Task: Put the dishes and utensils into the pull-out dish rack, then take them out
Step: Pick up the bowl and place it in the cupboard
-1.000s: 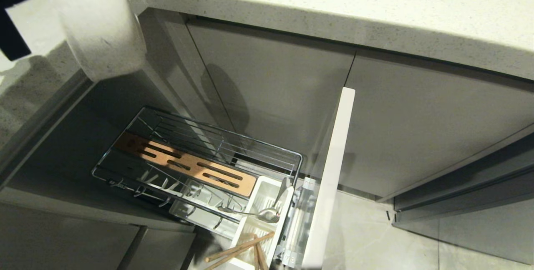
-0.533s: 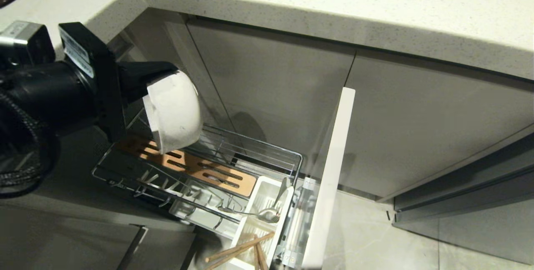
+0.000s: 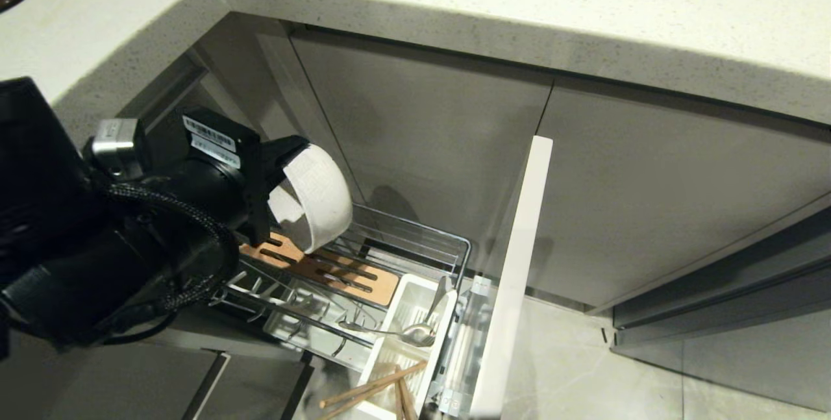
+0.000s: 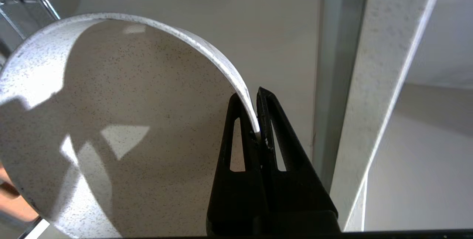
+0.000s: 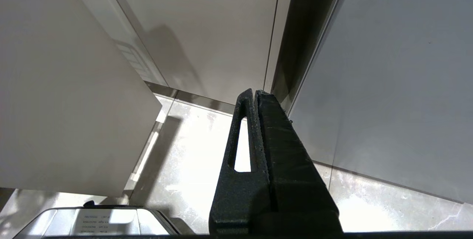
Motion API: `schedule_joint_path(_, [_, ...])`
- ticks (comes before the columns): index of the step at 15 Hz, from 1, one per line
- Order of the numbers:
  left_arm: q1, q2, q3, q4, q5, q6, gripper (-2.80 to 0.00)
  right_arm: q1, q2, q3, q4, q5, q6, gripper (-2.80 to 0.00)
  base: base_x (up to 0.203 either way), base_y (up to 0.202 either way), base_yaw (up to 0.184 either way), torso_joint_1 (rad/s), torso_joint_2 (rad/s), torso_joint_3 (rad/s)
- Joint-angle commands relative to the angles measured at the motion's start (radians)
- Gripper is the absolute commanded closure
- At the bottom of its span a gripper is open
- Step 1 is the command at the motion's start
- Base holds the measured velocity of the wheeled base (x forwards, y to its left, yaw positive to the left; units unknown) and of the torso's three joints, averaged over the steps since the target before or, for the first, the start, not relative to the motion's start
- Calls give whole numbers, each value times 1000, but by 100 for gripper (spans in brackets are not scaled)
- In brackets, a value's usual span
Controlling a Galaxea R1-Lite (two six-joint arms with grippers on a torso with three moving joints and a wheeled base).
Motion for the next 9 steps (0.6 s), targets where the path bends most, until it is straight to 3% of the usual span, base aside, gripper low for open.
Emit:
schedule_joint_path(1, [-24, 62, 40, -97, 12, -8, 0, 0, 1, 26, -1, 0, 0, 0, 0, 0, 0, 0, 0, 0])
schedule_joint_path(3, [-36, 100, 89, -258, 32, -9, 0, 0, 1, 26, -1, 0, 0, 0, 0, 0, 0, 0, 0, 0])
schedule_joint_path(6, [-46, 204, 131, -376, 85, -15, 0, 0, 1, 26, -1, 0, 0, 0, 0, 0, 0, 0, 0, 0])
schedule_joint_path(9, [-49, 267, 154, -487, 91, -58, 0, 0, 1, 26, -1, 0, 0, 0, 0, 0, 0, 0, 0, 0])
